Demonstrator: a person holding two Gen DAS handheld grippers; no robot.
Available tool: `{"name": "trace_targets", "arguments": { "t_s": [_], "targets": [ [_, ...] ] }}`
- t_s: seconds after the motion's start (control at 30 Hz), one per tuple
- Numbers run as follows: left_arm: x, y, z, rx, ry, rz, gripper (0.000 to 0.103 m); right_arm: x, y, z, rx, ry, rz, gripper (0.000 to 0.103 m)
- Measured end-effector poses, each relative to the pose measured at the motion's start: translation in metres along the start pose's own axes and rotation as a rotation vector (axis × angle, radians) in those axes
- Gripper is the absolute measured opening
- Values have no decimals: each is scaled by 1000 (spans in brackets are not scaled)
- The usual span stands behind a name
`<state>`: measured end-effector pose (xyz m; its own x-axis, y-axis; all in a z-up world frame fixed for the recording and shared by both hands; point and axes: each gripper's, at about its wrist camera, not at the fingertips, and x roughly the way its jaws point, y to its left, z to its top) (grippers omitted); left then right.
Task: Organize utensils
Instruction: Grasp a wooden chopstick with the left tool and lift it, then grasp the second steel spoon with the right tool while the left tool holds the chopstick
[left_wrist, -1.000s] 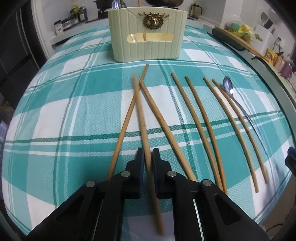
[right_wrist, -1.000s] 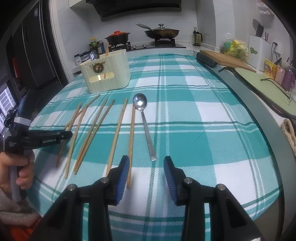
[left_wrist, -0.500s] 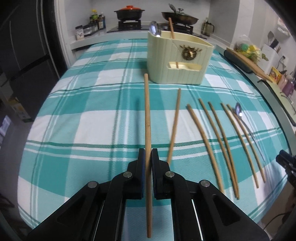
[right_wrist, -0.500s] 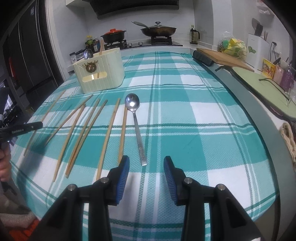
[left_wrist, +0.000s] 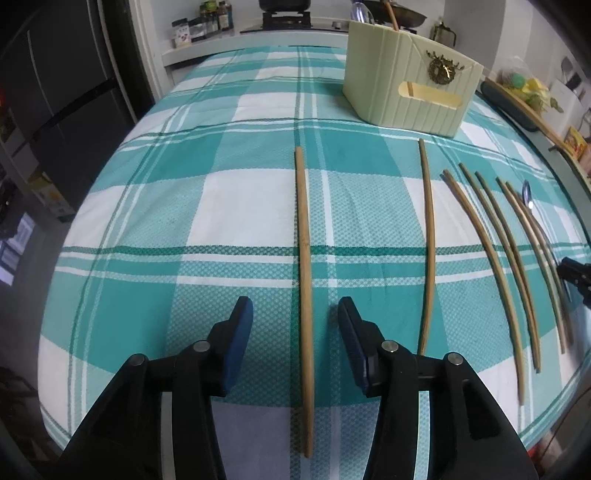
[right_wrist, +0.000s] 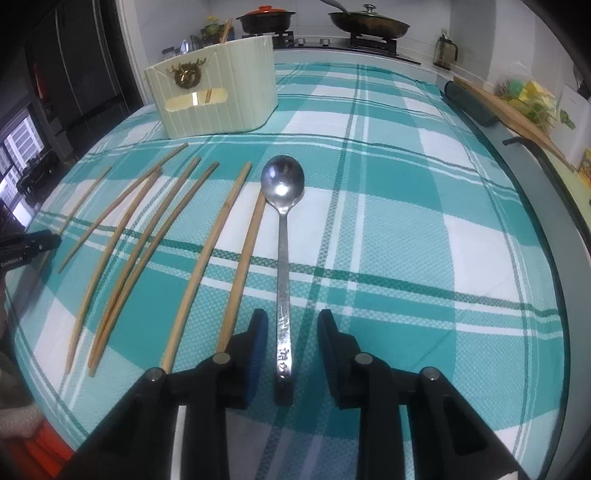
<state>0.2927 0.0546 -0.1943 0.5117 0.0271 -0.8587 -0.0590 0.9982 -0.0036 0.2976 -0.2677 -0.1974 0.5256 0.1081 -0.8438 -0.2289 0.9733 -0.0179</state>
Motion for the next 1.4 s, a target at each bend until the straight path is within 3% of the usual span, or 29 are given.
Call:
{"name": "trace_targets", "arguments": {
  "t_s": [0.07, 0.3, 0.4, 0.43, 0.5, 0.53, 0.63, 0.77, 0.97, 1.17, 1.3, 1.4],
  "targets": [
    [-2, 4, -2, -4, 4, 1, 50, 1, 3, 2, -23, -1, -24, 9],
    [-14, 27, -6, -22, 14, -3, 60, -10, -7, -9, 110, 44, -127, 9],
    [-15, 37, 0, -33, 17, -26, 65, -17, -7, -18, 109, 59, -141, 10],
    [-14, 40, 3, -36, 18, -33, 65, -18, -7, -18, 104, 61, -138, 12],
    [-13, 44, 11, -51, 20, -64, 65, -17, -10, -16, 105, 65, -120, 41],
    [-13, 46, 16, -62, 21, -86, 65, -17, -12, -13, 112, 58, -115, 44],
    [-7, 47, 33, -79, 30, -143, 68, -15, -15, -1, 104, 51, -92, 44],
    [6, 30, 56, -21, 37, -135, 68, -2, -16, 16, 81, 62, -92, 44],
    [43, 15, 75, 50, 81, -53, 68, 17, -20, 32, 68, 71, -77, 44],
    [59, 14, 83, 66, 97, -28, 70, 31, -20, 52, 47, 45, -83, 44],
    [60, 9, 87, 68, 95, -28, 61, 43, -18, 68, 60, 12, -105, 45],
    [56, 1, 86, 94, 81, -62, 23, 46, -17, 73, 71, -14, -131, 36]
  ]
}}
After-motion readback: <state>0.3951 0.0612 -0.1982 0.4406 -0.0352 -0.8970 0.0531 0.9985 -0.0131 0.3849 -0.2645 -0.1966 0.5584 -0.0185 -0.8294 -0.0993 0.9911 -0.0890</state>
